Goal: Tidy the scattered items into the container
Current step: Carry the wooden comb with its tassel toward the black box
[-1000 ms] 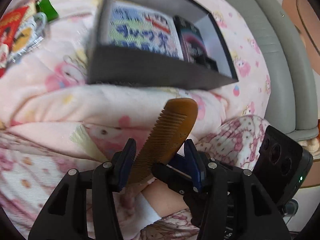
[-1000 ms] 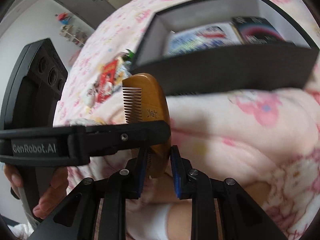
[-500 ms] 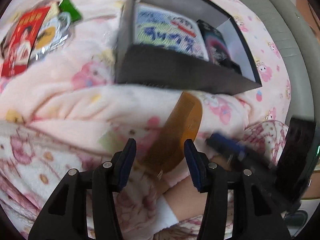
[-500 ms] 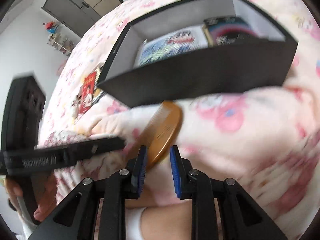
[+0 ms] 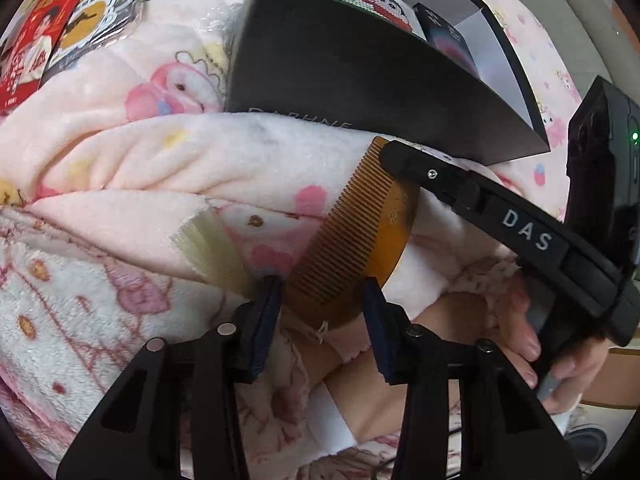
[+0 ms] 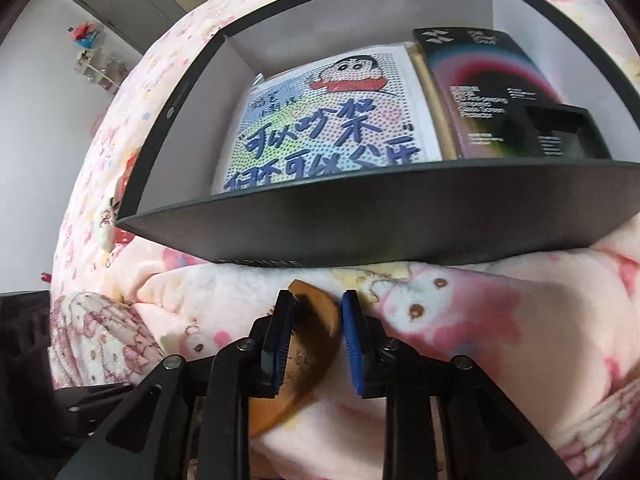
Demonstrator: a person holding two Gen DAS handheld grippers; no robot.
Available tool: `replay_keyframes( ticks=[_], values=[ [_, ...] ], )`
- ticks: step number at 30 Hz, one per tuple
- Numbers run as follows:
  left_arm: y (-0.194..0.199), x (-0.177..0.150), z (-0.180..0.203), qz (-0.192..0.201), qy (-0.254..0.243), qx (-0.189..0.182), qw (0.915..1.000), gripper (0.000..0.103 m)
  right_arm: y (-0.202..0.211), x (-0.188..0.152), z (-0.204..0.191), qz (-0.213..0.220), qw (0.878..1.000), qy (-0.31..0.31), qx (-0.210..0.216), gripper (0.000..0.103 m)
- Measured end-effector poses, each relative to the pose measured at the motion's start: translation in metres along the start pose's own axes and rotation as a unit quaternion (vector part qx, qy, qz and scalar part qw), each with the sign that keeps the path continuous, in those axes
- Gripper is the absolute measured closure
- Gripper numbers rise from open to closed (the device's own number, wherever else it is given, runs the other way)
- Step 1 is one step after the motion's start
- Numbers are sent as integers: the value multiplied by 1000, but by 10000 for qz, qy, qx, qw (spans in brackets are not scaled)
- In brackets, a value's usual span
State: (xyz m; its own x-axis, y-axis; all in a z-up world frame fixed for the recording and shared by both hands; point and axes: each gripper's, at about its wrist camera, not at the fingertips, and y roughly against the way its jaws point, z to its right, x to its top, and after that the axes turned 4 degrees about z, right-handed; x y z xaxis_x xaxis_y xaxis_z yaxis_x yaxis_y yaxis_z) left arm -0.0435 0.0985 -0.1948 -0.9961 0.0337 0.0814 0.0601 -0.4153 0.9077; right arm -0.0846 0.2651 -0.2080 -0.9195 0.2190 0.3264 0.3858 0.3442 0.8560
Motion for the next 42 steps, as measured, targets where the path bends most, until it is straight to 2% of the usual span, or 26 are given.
replay_keyframes(
  ticks=[6, 10, 13, 15, 19, 22, 23, 25, 28, 31, 34, 37, 38, 42],
  values=[
    [-1, -4, 10, -67, -488, 111, 9987, 52, 11, -4, 15, 216, 9990, -358, 131, 80],
    [-15, -7, 26, -116, -1076, 619, 9922, 46, 20, -7, 20, 425, 9983, -391, 68, 80],
    [-16, -4, 29, -106, -1151, 792, 9901, 46, 21, -9, 23, 362, 9983, -432, 113, 80],
    [-8, -1, 26, -19, -1141, 859, 9897, 46, 24, -10, 26, 375, 9981, -453, 155, 80],
    [16, 4, 18, 310, -1298, 1466, 9801, 44, 26, -12, 25, 353, 9985, -369, 203, 80],
    [32, 12, 1, 612, -1093, 1835, 9750, 45, 29, -10, 22, 435, 9984, -284, 224, 80],
    [35, 14, -5, 645, -998, 1831, 9759, 46, 30, -10, 22, 464, 9982, -265, 272, 80],
    [42, 17, -18, 660, -749, 1584, 9823, 46, 32, -9, 22, 483, 9978, -231, 400, 80],
    [45, 22, -37, 509, -428, 978, 9930, 46, 27, -7, 15, 374, 9984, -207, 361, 80],
    [44, 22, -54, 512, -203, 709, 9960, 46, 12, -2, -2, 194, 9993, -31, 319, 80],
    [34, 26, -41, 420, -136, 565, 9974, 47, -1, 2, -11, 111, 9997, 82, 220, 80],
    [29, 23, -34, 485, -325, 659, 9961, 49, -13, 6, -14, 81, 9996, 36, 269, 80],
    [30, 24, -34, 488, -318, 574, 9966, 52, -13, 7, -15, 37, 9994, 69, 337, 80],
    [32, 31, -40, 579, -160, 560, 9966, 53, -5, 1, -24, 97, 9983, 328, 467, 78]
  ],
)
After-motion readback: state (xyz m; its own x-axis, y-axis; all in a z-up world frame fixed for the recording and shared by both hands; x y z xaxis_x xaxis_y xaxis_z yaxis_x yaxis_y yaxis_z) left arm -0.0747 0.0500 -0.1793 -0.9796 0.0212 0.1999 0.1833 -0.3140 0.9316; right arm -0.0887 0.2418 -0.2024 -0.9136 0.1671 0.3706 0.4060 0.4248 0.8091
